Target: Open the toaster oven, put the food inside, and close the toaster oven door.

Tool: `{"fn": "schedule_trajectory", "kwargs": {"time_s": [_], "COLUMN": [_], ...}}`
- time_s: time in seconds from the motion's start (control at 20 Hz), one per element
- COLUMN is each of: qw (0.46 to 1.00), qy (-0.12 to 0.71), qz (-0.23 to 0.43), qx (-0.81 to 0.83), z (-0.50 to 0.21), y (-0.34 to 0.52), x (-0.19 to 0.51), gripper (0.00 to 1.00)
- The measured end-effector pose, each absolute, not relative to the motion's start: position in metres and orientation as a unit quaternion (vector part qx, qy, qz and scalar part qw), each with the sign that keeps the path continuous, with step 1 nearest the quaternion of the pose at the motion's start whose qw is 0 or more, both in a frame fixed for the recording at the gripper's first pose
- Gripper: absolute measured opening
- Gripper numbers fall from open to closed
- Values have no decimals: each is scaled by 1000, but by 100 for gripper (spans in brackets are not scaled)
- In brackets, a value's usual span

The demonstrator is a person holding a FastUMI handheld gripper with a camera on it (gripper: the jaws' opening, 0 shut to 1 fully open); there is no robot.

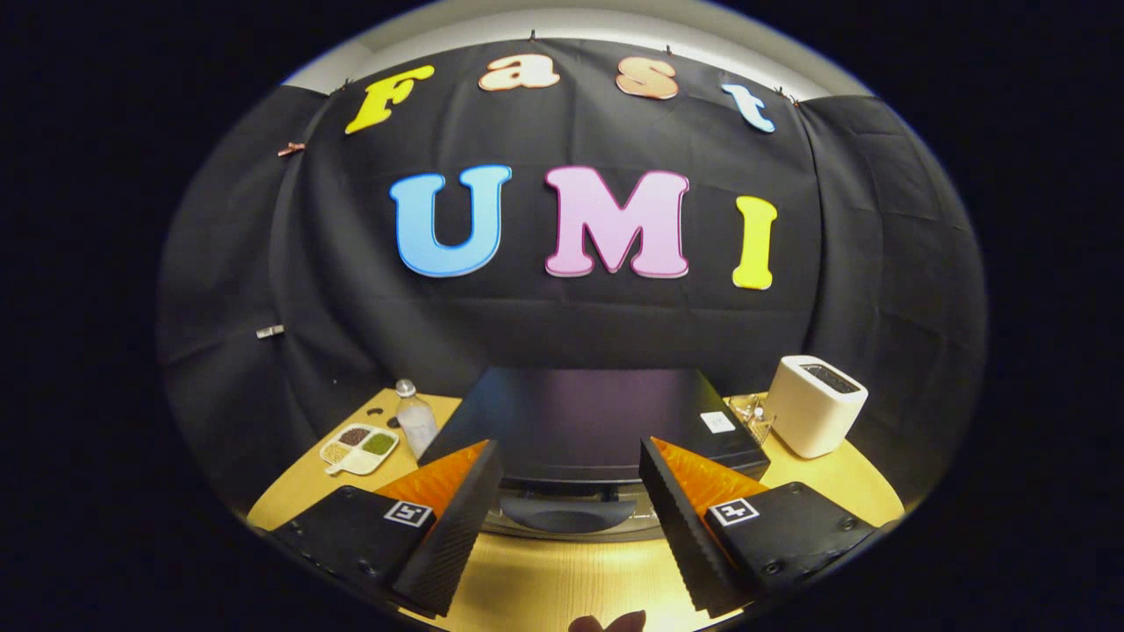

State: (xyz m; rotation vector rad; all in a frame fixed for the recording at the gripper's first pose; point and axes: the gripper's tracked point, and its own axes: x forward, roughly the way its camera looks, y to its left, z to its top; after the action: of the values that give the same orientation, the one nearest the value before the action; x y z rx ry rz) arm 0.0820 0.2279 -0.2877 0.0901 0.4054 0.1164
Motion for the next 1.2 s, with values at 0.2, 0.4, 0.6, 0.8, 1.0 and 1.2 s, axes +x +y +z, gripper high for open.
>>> {"fn": "schedule_trajectory", "kwargs": {"time_s": [0.2, 0.4, 0.6, 0.8, 1.0, 1.2], "qw": [967, 959, 960, 956, 956, 953], "qy": [247, 277, 273, 286, 289, 295], "qz": [59, 46, 37, 42, 40, 41], "qx": [37, 34, 44, 45, 46, 48], "z": [-325, -346, -344, -349, -348, -352], "y": [236, 238, 236, 236, 236, 235], "x": [92, 96, 95, 84, 66, 42], "gripper": [98, 98, 99, 99, 99, 98]}}
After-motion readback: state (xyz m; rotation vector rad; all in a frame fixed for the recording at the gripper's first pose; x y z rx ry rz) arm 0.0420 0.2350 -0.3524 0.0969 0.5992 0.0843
